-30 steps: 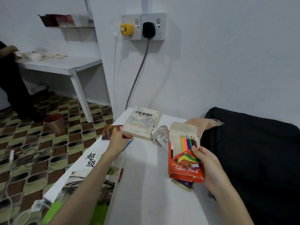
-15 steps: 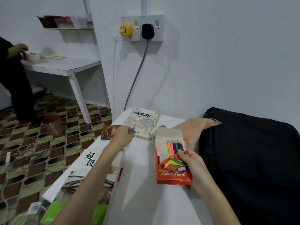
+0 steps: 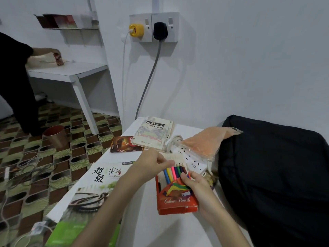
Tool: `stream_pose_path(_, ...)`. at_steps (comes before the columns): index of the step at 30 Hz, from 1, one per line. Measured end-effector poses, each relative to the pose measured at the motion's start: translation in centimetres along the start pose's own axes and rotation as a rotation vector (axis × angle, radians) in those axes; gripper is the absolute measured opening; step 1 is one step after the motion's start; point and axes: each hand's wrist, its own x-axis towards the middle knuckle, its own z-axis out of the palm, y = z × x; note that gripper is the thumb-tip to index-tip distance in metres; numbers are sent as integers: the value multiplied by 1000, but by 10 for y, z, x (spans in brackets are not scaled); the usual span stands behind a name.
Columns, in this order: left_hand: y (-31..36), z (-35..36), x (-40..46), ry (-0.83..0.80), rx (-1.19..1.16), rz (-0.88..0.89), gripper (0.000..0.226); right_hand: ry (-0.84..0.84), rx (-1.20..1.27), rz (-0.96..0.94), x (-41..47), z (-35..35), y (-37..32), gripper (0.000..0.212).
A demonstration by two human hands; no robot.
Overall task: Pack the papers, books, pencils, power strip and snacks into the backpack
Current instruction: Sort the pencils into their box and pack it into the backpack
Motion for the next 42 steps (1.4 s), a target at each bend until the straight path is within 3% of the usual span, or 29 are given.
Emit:
stream_pose_path(2, -10, -1, 4, 17, -20, -20, 40, 21, -80, 20, 0, 0, 7, 19)
stream_pose_path(5, -39, -5, 31, 200, 61, -50, 26, 64, -271, 3, -2, -1, 19, 11)
stream_pose_path(7, -59, 2, 54, 299, 201, -28, 41, 114, -497, -52, -5, -2, 26, 7)
stream_pose_path(10, -81, 19, 84, 254, 452, 0, 60, 201, -858, -153, -12, -2, 26, 18)
stream_pose_path(13, -94, 28, 111, 114, 619, 85, 61, 257, -1126, -221, -20, -1, 20, 27)
stream_pose_path(17, -92, 18, 131, -51, 802, 175, 43, 356, -1171, -361, -30, -10, 12, 29)
stream_pose_path(20, -85, 11, 136, 13, 949, 237, 30, 541, -1205, -601, -36, -33, 4, 18)
stream_pose_path(22, -83, -3, 143, 143, 825, 193, 34, 683, -1242, -744, -41, -48, -3, 33)
stream_pose_path(23, -83, -12, 147, 213, 720, 156, 35, 729, -1322, -717, -43, -55, -7, 52)
stream_pose_path(24, -82, -21, 150, 282, 602, 122, 33, 733, -1428, -559, -45, -60, -10, 77)
stream_pose_path(26, -81, -33, 154, 346, 464, 86, 27, 634, -1586, -96, -48, -70, -14, 117)
stream_pose_path(27, -79, -35, 154, 349, 460, 89, 25, 602, -1616, 54, -50, -73, -14, 124)
stream_pose_path(29, -81, -34, 151, 352, 501, 131, 26, 664, -1635, 120, -55, -74, -11, 113)
stream_pose_path(34, -95, -12, 141, 271, 787, 342, 21, 1000, -1392, -293, -73, -93, -48, 42)
stream_pose_path(36, -94, -5, 134, 215, 837, 343, 22, 1091, -1316, -409, -78, -105, -79, 37)
stream_pose_path(38, -84, -1, 128, 128, 801, 237, 17, 1160, -1267, -499, -81, -114, -107, 37)
stream_pose_path(40, -66, -1, 127, 25, 664, 165, 34, 1238, -1228, -563, -86, -124, -130, 40)
stream_pose_path(42, -37, -2, 121, 36, 449, 254, 41, 1305, -1174, -592, -92, -133, -148, 42)
